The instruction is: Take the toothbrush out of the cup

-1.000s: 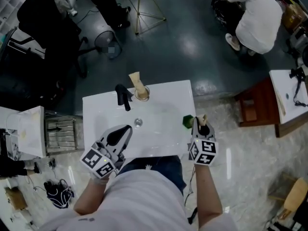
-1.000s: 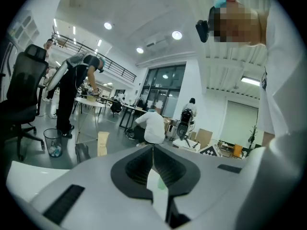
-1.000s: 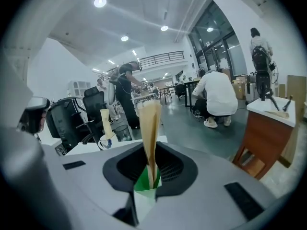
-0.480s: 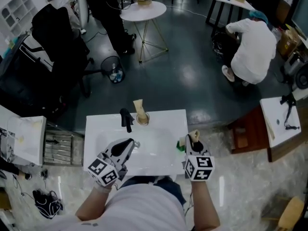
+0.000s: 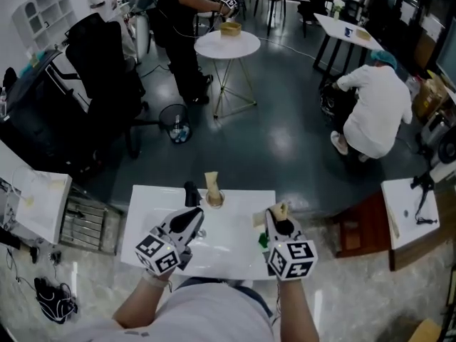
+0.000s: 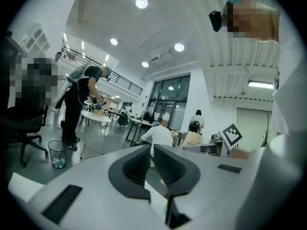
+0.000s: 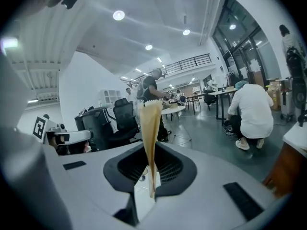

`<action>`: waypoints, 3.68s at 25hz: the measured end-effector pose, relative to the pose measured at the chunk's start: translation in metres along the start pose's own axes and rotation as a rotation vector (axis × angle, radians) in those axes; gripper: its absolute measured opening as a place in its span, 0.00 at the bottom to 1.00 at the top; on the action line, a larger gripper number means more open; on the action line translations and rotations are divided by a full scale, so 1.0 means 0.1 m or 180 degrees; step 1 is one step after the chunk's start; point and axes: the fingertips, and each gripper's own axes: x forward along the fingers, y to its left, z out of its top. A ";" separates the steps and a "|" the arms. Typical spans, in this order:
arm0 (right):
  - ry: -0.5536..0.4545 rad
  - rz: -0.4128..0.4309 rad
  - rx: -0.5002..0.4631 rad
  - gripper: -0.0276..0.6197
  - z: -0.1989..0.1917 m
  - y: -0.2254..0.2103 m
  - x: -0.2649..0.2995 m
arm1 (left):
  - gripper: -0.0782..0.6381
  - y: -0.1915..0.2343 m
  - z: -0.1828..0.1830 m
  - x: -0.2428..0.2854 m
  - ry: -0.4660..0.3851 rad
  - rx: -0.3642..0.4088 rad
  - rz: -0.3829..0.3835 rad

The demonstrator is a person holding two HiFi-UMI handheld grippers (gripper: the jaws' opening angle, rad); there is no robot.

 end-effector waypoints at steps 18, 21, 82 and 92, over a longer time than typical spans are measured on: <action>0.0071 0.0376 -0.0007 0.12 -0.14 0.36 0.17 | 0.14 0.02 -0.08 -0.20 -0.0082 -0.0020 0.0243; 0.0050 0.0328 -0.0017 0.12 -0.12 0.54 0.26 | 0.14 0.20 -0.05 -0.33 -0.0107 -0.0019 0.0194; -0.0148 -0.0817 0.0738 0.12 -0.87 1.10 0.80 | 0.25 1.74 -0.70 0.87 0.1356 0.0689 -0.1234; -0.0045 -0.0793 0.0881 0.12 -1.10 0.83 0.96 | 0.31 1.86 -1.18 1.44 0.1802 0.0879 -0.1335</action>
